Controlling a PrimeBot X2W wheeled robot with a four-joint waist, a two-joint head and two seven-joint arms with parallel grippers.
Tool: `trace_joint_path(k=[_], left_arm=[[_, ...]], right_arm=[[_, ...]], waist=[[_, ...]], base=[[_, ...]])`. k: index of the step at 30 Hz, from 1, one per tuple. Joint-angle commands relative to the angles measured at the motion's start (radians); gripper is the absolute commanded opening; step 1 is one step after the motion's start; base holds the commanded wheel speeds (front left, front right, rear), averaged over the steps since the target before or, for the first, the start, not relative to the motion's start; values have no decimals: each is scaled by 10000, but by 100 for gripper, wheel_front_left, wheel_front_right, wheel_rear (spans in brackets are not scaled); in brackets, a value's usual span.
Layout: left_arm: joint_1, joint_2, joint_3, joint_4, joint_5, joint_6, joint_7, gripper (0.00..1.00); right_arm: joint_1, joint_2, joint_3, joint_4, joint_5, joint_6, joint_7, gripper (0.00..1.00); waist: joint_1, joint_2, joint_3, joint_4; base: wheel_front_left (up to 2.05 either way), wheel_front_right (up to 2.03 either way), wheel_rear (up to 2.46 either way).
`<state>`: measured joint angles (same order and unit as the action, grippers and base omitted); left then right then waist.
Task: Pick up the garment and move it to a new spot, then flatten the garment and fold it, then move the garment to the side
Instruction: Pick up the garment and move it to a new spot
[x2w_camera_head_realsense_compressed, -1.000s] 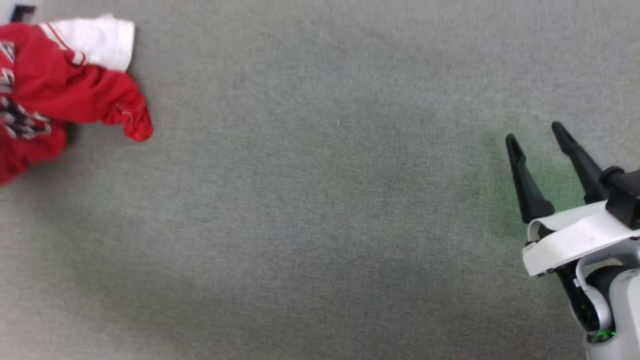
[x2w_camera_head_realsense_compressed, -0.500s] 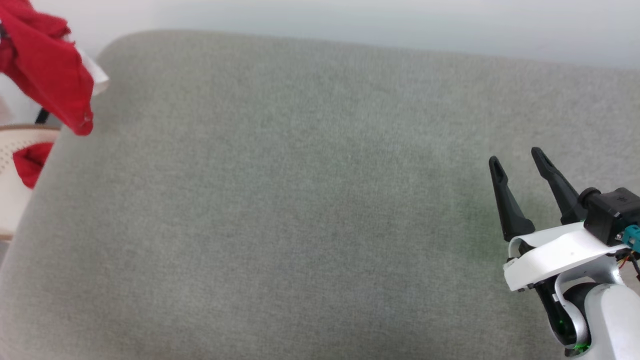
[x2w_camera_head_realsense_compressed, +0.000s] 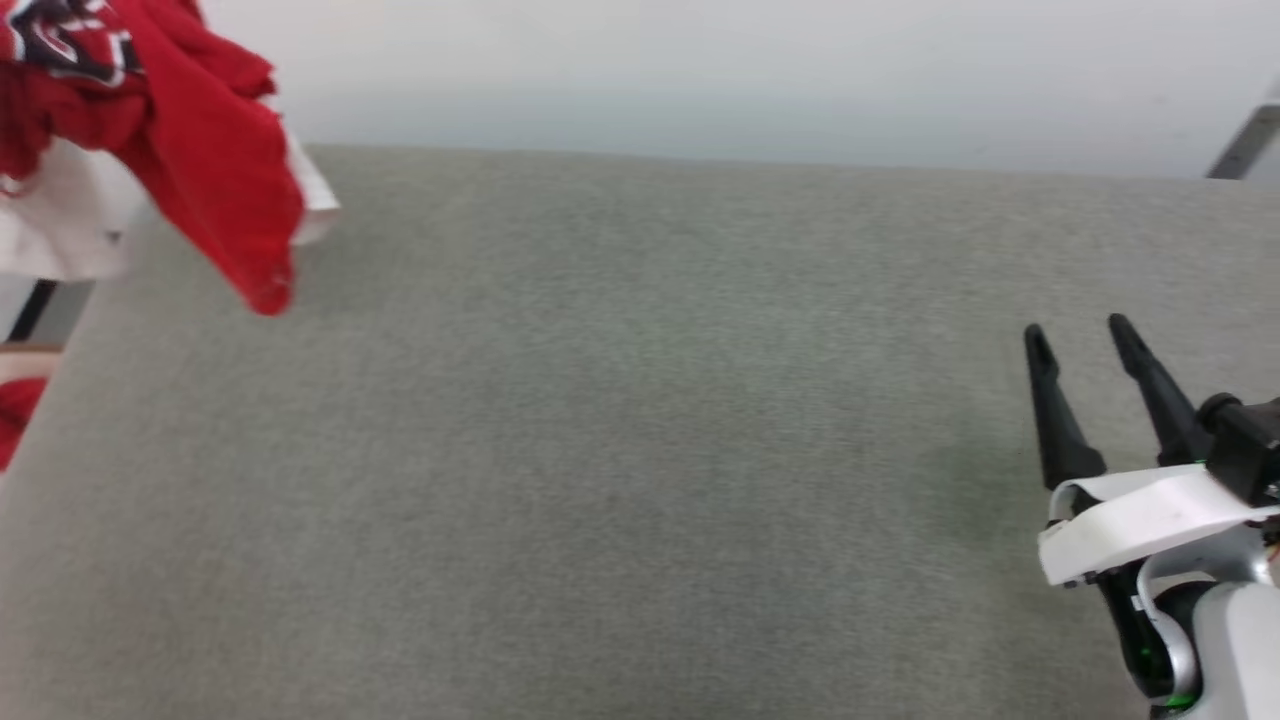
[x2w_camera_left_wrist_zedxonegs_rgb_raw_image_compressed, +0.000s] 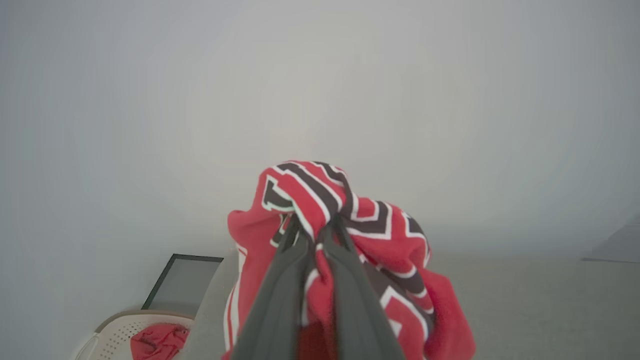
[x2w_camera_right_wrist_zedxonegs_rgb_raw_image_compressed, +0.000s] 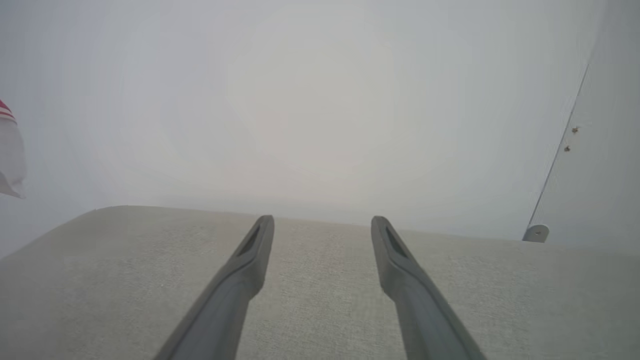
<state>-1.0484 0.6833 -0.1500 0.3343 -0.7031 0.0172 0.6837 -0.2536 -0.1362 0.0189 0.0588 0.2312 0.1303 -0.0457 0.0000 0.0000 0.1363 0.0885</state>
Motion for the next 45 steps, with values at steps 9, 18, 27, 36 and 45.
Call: trace_joint_path(k=[9,18,27,36,45], left_arm=[[1357,-250,-161,-3098,-273,1285,1311,0],[2162,-926,-862,-5010,-108,2174,1861,0],[3412,-1439,-1697,-5628,81,2697,2009,0],[5359,-1699,-2061,-4966,-219,2972,1781,0],[6298,-1948,-2303,-3838,-552,2745,1531,0]], right_arm=[[205,5,-916,216,-368,8,-170,100],[356,215,-1356,395,-451,6,-294,100],[417,478,-1297,691,-322,8,-611,100],[441,623,-1148,1221,-256,6,-912,100],[275,679,-987,1521,-175,6,-1031,100]], waist=[[0,0,7,-1412],[0,0,256,-2287],[0,0,603,-2660],[0,0,788,-2751],[0,0,870,-2655]], base=[[0,0,0],[0,0,0],[0,0,0],[0,0,0],[0,0,0]])
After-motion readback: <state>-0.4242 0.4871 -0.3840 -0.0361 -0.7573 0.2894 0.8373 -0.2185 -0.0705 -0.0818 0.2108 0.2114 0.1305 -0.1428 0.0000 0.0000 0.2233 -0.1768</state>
